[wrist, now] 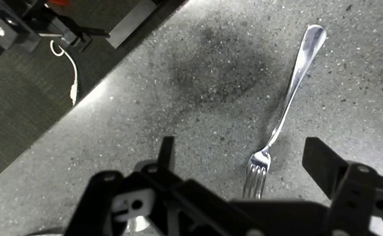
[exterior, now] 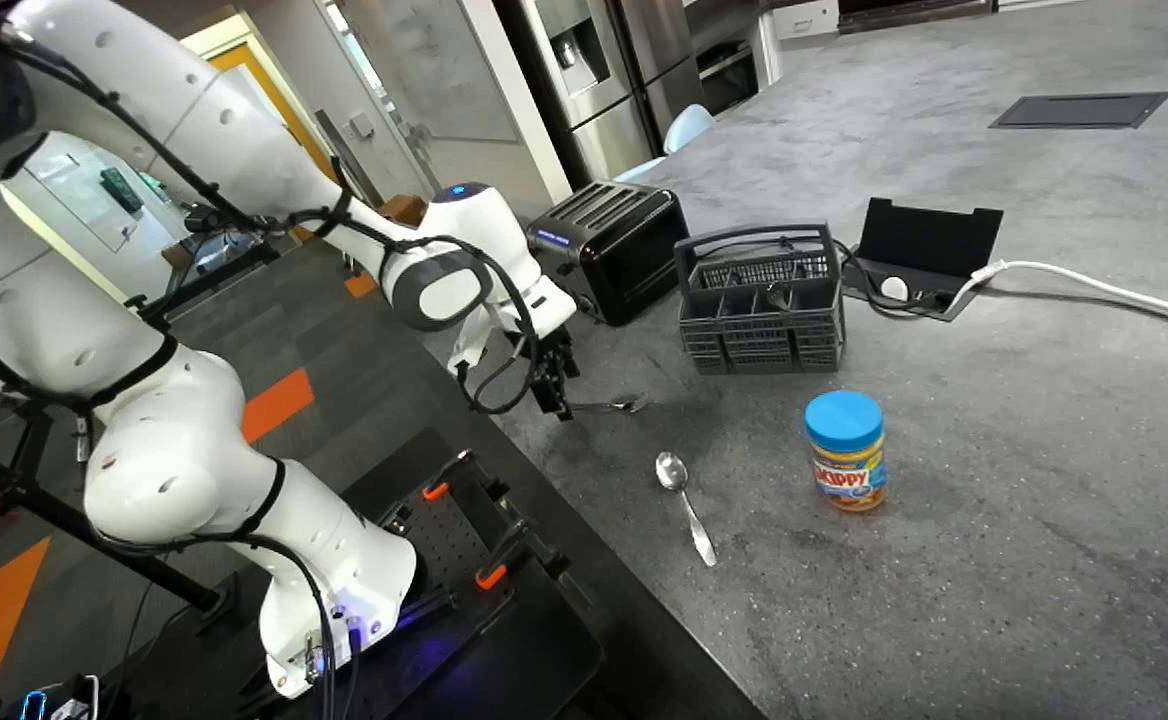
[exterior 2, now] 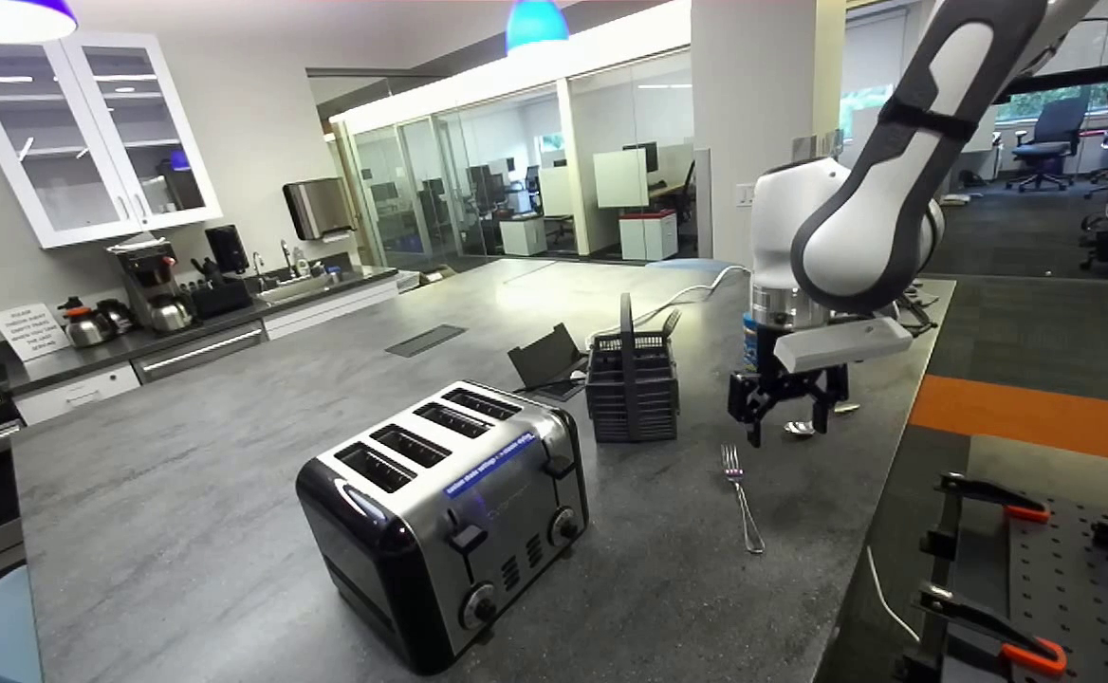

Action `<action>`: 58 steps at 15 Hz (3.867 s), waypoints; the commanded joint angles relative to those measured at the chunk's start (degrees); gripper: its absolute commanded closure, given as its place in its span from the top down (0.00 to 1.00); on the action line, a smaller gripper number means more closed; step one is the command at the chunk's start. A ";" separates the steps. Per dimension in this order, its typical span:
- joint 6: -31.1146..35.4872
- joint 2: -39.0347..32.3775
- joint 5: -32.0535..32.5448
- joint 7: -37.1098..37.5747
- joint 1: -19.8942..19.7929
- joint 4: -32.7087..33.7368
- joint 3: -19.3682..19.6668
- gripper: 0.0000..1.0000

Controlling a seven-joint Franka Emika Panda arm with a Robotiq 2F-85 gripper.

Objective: Put the fork in the cutlery stand

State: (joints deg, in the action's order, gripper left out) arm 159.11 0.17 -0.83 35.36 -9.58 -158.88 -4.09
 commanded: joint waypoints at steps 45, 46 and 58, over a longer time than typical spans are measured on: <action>18.79 -20.31 -7.99 20.04 20.93 7.62 12.42 0.13; 18.45 -20.02 -8.18 19.67 20.88 7.54 12.39 0.07; 13.68 -8.44 7.78 20.93 40.79 6.48 38.07 0.02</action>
State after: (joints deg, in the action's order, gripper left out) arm 175.96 -13.62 -0.54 53.98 23.40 -151.69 23.23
